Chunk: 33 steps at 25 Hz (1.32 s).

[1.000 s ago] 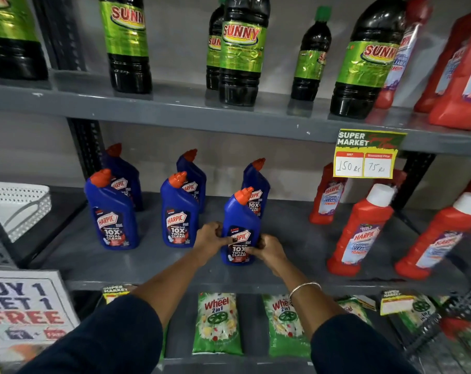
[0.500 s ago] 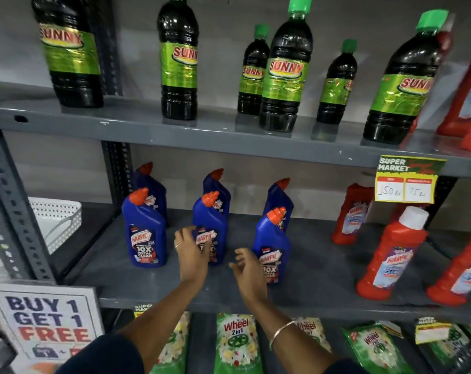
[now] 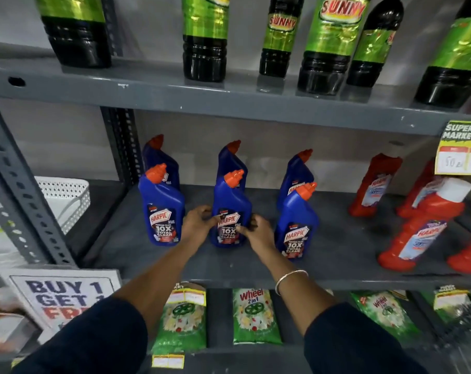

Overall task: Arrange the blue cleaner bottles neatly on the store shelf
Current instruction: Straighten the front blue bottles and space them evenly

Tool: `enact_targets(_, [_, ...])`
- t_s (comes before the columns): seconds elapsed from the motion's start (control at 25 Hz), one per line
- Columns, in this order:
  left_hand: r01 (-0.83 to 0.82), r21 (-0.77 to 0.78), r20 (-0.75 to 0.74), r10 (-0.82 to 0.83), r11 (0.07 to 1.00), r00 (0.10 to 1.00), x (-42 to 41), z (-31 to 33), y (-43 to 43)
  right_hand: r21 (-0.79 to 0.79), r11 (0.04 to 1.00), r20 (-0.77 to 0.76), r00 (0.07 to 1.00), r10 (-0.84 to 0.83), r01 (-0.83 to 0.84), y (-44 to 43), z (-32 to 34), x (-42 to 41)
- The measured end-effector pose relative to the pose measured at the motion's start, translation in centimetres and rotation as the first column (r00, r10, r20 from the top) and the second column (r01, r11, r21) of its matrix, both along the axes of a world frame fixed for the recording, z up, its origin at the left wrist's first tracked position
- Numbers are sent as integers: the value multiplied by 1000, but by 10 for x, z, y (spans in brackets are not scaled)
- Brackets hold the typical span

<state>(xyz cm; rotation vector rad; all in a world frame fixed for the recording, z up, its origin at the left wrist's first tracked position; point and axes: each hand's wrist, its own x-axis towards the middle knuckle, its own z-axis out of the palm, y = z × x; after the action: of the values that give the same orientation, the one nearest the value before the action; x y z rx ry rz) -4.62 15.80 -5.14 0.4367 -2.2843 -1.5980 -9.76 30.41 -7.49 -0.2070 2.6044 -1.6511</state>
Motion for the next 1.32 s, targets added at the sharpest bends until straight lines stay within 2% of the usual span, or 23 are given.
enact_targets(0.32, [-10,-17,24,10,1000,1000,38,2,19,5,999,-32,999,43,-43,23,7,42])
enact_targets(0.44, [-30,-40,57,32,999,998,47,8,25,-139,990,-51,999,9,-16,26,12,58])
enact_targets(0.52, [-114,-52,24,115,992,993,55,9,24,-159,980,-157,977,-145,119,24,12,75])
enact_targets(0.6, [-237,-84,-88,230,968,969,67,8,19,-69,981,-286,938,-194,182,19,7,95])
enact_targets(0.68, [-358,-86,-199,336,930,921,79,9,2,51,997,-316,948,-45,64,4,3,112])
enact_targets(0.8, [-422,-155,-247,379,893,892,84,14,-36,99,973,-178,958,223,-208,-32,3,116])
enact_targets(0.88, [-364,-131,-242,327,922,914,80,19,-65,84,966,-130,958,254,-245,-63,6,109])
enact_targets(1.0, [-180,-66,-137,170,981,976,63,27,-108,-8,996,-108,991,84,-85,-106,11,88])
enact_targets(1.08, [-83,-110,-59,76,990,995,49,28,-127,-42,999,-60,998,-22,19,-126,14,71])
enact_targets(1.2, [-56,-194,-31,51,979,998,43,26,-135,-42,999,-13,1000,-5,4,-141,16,61])
enact_targets(1.32, [-46,-125,-22,44,991,999,43,24,-138,-37,999,-11,1000,-20,20,-146,17,66])
